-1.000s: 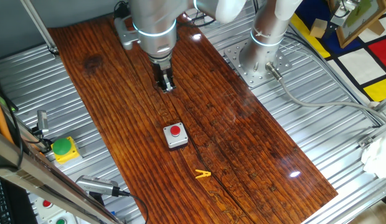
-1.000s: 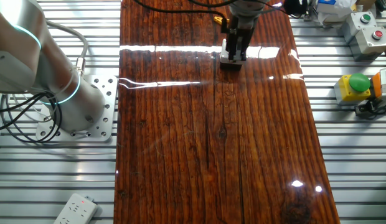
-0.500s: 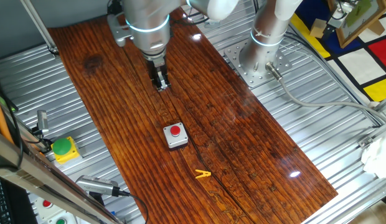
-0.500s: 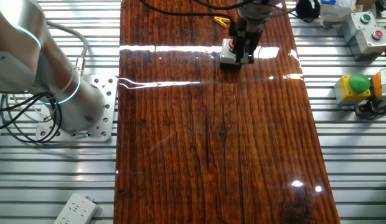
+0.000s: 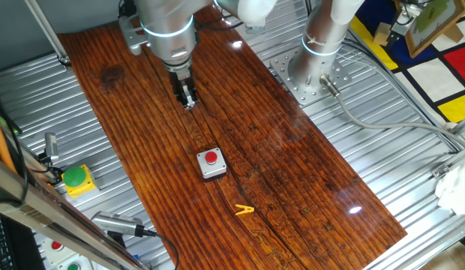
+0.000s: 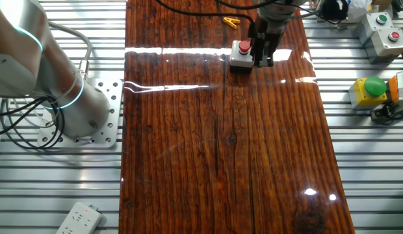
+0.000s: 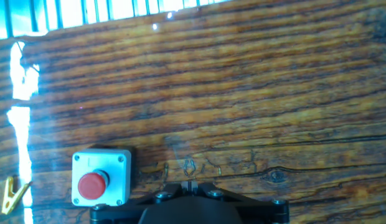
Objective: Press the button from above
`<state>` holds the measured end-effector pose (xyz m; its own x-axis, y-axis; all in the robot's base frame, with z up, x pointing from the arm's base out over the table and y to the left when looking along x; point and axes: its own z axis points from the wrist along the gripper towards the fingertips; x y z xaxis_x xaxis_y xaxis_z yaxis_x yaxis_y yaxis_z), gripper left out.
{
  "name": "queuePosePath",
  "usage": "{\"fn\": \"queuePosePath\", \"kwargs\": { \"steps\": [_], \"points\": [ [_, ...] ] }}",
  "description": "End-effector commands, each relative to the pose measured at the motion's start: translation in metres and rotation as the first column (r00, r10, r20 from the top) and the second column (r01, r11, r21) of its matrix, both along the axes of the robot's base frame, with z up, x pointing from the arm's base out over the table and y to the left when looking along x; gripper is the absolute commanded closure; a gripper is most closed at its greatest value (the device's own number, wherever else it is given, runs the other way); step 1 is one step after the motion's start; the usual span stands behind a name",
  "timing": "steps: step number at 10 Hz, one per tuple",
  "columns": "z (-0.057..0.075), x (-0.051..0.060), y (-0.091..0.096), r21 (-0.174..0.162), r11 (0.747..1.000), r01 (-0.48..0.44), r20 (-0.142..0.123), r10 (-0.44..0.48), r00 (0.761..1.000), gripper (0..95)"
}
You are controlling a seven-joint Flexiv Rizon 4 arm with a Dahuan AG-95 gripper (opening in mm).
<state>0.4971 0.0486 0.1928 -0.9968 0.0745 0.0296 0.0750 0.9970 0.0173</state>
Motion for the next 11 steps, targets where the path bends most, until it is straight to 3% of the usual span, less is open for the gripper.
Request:
{"fn": "queuePosePath", "kwargs": {
  "steps": [1, 7, 11],
  "points": [
    [0.001, 0.004, 0.001, 0.003, 1.000, 0.005, -0.001, -0.005, 1.000, 95.0],
    [0.004, 0.020, 0.009, 0.011, 0.999, 0.042, -0.004, -0.042, 0.999, 95.0],
    [-0.001, 0.019, 0.022, 0.010, 0.994, 0.109, 0.013, -0.109, 0.994, 95.0]
  ]
}}
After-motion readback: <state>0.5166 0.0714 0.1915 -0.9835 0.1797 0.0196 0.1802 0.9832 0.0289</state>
